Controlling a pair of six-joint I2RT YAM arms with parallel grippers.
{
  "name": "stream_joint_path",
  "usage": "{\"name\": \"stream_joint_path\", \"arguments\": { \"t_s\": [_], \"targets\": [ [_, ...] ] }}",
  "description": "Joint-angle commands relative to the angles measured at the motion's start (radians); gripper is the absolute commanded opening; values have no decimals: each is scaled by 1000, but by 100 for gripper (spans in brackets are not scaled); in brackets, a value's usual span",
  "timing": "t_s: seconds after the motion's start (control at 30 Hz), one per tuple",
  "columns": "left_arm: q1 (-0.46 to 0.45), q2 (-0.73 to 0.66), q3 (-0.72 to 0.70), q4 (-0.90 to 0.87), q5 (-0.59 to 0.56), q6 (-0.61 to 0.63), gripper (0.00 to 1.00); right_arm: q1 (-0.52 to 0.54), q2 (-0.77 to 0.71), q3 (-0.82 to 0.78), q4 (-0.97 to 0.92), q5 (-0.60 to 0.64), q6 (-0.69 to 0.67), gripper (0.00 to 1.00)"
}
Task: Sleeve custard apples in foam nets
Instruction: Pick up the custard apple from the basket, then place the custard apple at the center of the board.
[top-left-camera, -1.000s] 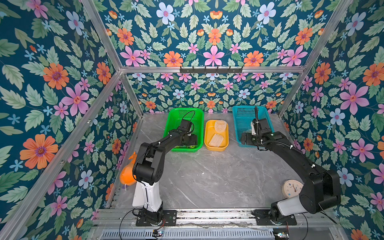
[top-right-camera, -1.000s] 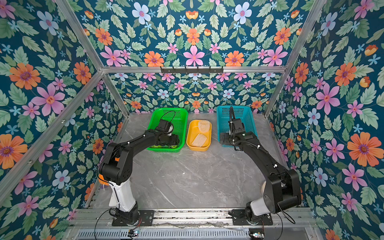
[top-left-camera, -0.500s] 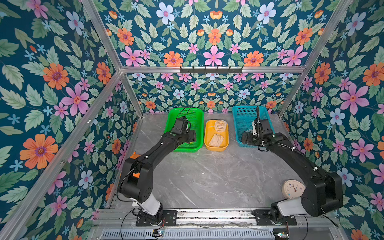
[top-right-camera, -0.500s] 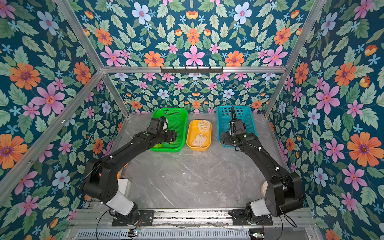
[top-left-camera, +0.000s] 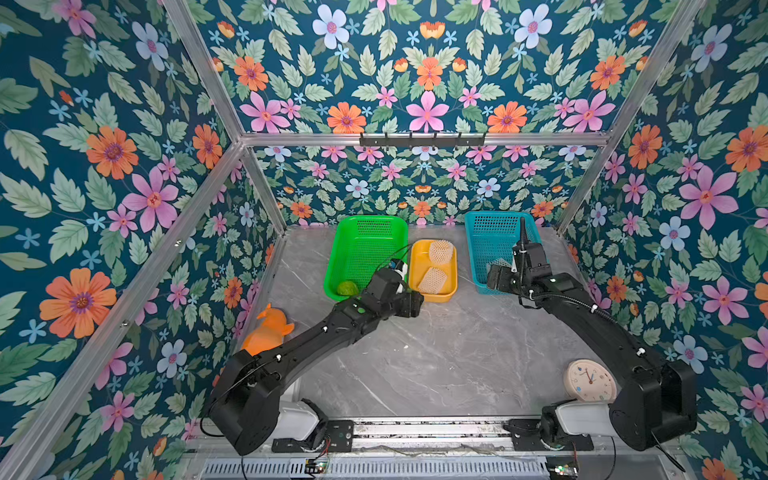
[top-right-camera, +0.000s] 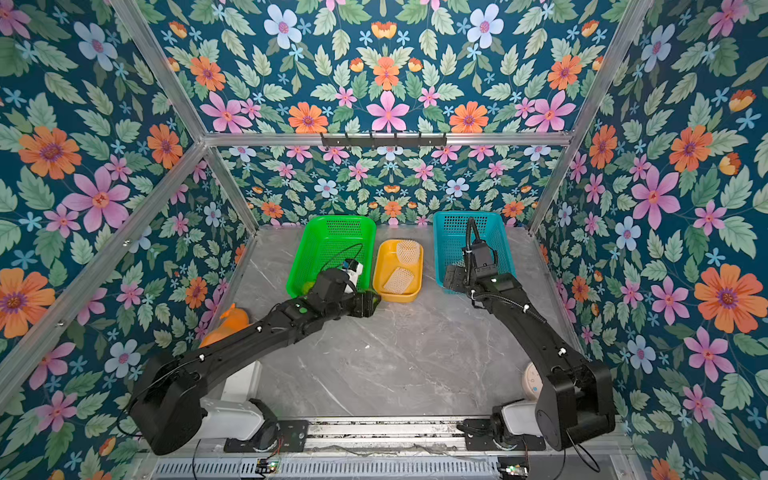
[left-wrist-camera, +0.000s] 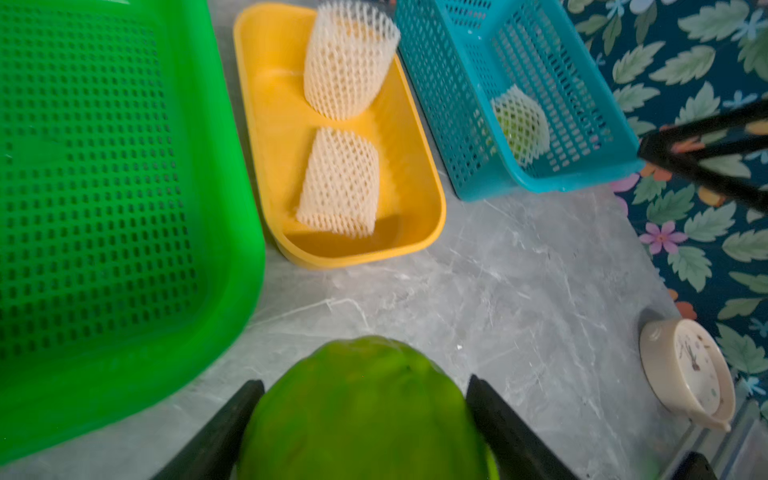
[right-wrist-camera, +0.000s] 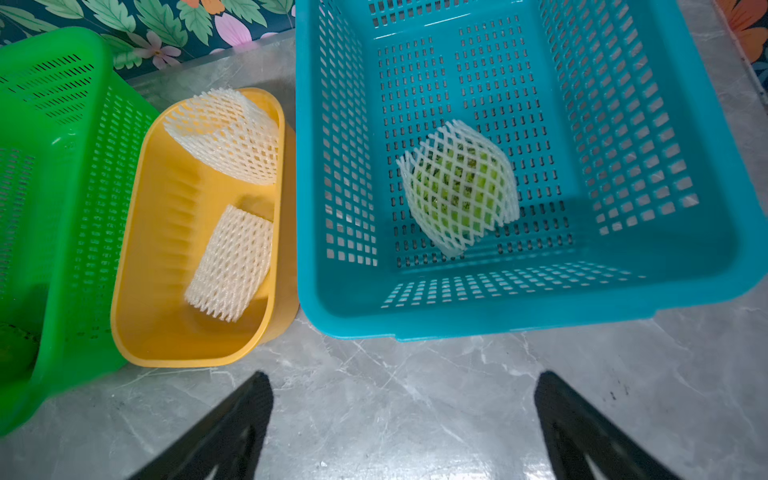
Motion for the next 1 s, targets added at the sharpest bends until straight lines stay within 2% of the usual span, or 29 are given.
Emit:
{"name": "stream_joint_path", "arguments": {
  "t_s": [0.0, 0.23, 0.77, 0.9, 0.97],
  "targets": [
    [-65, 17, -34, 67, -51, -15, 69, 1, -9, -2, 11, 20, 29, 99],
    [-218, 142, -65, 114, -138, 26, 69, 0, -8, 4, 16, 2, 33, 99],
    [-249, 317, -52, 102, -169, 59, 71, 0, 30, 4, 25, -54, 25, 99],
    [-252, 326, -46, 94, -176, 57, 78, 0, 32, 1, 26, -55, 23, 99],
    [-254, 328, -40, 88, -180, 57, 93, 1, 31, 0, 26, -53, 23, 99]
  ]
}}
